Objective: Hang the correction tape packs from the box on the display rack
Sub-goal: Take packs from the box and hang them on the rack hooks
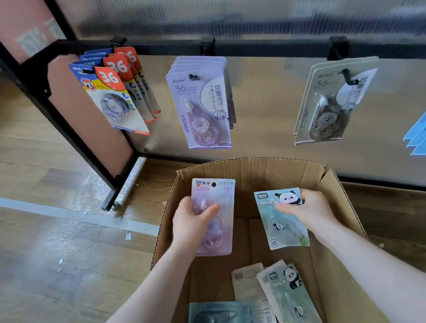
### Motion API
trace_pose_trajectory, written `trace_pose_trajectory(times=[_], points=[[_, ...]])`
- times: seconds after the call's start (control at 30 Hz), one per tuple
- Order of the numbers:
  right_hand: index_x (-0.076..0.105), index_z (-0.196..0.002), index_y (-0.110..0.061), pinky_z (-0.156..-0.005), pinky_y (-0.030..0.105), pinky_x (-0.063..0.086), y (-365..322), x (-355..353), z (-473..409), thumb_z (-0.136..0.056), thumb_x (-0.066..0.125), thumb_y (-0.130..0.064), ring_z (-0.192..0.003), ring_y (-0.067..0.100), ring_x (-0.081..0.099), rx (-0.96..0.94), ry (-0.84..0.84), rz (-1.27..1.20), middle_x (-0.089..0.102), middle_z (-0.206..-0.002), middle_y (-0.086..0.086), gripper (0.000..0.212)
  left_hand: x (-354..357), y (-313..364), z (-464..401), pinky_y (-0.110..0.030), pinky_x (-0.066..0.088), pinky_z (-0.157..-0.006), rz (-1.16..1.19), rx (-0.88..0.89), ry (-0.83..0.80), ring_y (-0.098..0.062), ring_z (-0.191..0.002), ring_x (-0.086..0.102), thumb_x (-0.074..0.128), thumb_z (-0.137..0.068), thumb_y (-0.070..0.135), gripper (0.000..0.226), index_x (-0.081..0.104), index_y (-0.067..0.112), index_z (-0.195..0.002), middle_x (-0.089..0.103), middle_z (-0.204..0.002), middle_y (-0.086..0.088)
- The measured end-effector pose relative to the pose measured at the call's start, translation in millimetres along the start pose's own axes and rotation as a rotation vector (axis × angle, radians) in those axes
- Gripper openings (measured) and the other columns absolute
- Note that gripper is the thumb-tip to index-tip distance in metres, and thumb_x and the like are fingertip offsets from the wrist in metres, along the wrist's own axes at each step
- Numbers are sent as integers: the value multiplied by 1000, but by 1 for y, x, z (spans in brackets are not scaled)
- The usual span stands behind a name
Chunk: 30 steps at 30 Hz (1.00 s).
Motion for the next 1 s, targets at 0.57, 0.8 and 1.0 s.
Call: trace_pose_trajectory(times=[0.57,0.8,1.0], points=[[64,-90,-15,-63,30,55,-175,-81,86,-79,75,-12,-74,10,68,-113,-38,-135,69,-84,-3,16,-87,169,60,-10,39,-49,183,85,122,3,-53,50,77,-79,23,34,52,2,-85,48,-68,-2],[64,-75,-19,-59,25,48,-314,-138,157,-77,76,-8,-68,11,62,-192,0,-107,68,-79,-1,16,-148,302,116,-12,35,-49,148,140,122,-1,-53,40,74,-82,18,28,51,2,-84,40,-67,3],[65,-78,-19,-74,38,53,-428,-180,212,-76,78,-16,-81,22,66,-204,14,-90,71,-86,3,14,-201,420,163,-18,34,-53,176,191,125,-10,-60,37,77,-79,17,31,48,5,-80,39,-67,-1]])
Point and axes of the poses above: each hand's wrist, its own z-axis away from the middle knuckle, its own x-axis out of the palm, y = z × x, the point moved 5 cm from there along -z, towards the middle knuckle
